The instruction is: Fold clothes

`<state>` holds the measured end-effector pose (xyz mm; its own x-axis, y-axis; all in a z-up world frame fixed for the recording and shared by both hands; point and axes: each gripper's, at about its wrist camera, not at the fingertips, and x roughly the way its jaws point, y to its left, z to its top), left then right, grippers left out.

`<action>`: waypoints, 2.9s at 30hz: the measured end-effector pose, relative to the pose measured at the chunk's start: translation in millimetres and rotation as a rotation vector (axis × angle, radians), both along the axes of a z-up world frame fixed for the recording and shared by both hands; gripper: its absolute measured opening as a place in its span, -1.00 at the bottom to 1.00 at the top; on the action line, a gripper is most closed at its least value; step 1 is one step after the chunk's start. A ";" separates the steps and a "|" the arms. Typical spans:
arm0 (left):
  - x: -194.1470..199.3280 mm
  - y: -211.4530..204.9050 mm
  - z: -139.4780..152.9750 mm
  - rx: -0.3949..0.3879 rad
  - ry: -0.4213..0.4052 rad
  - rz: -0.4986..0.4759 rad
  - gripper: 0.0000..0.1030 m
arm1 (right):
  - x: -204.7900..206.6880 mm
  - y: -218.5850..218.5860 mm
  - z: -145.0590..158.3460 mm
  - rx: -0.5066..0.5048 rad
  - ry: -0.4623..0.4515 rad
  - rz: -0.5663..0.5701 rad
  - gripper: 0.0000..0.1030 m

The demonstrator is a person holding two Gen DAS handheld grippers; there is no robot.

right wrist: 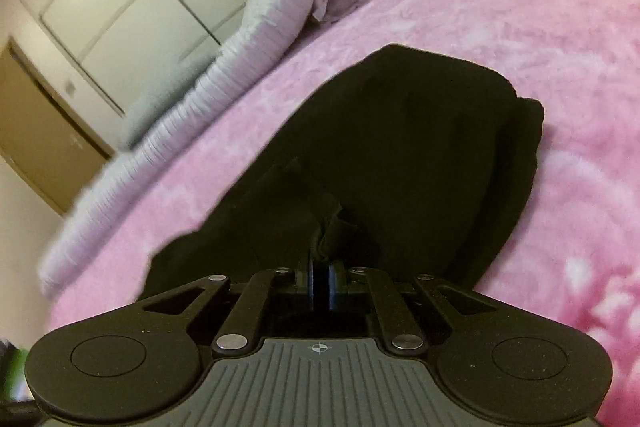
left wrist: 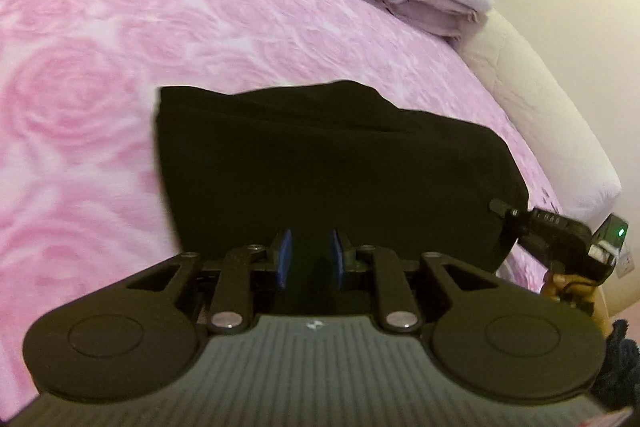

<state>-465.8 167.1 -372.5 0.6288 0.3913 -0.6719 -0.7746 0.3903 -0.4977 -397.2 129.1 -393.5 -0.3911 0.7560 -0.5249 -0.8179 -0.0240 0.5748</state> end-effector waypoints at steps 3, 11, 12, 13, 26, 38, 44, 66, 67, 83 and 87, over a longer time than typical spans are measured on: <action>12.2 1.9 -0.5 0.009 0.018 -0.015 -0.69 | -1.2 -5.5 20.2 0.116 -0.071 0.023 -0.88; 38.8 2.6 -7.5 0.012 0.024 -0.068 -0.69 | 50.6 0.0 19.4 0.148 -0.137 -0.119 -0.88; 41.5 2.0 -8.3 0.014 0.025 -0.075 -0.69 | 59.0 -2.9 20.1 0.154 -0.138 -0.132 -0.88; 43.7 1.3 -9.2 0.016 0.025 -0.081 -0.69 | 66.7 -5.6 21.2 0.161 -0.140 -0.144 -0.88; 41.1 -8.1 -1.7 0.057 0.072 -0.075 -0.69 | 63.0 15.7 28.8 0.069 -0.275 -0.235 -0.82; 48.0 -25.8 3.2 0.089 0.134 -0.075 -0.68 | 41.7 10.1 13.2 -0.011 -0.341 -0.113 -0.82; 43.1 -47.4 14.6 0.063 0.184 -0.017 -0.64 | 26.2 -33.3 49.6 0.016 -0.245 -0.154 -0.82; 27.4 -184.9 84.1 0.188 0.268 0.003 -0.48 | -52.9 -186.6 113.3 -0.005 -0.315 -0.006 -0.80; 26.1 -189.5 87.6 0.198 0.268 0.002 -0.48 | -54.7 -191.2 115.3 -0.001 -0.317 -0.004 -0.80; 9.5 -230.1 113.5 0.294 0.264 0.004 -0.41 | -65.5 -234.0 146.5 0.099 -0.363 0.028 -0.80; 6.2 -227.0 111.9 0.289 0.259 0.009 -0.41 | -63.6 -238.3 150.5 0.162 -0.344 0.040 -0.82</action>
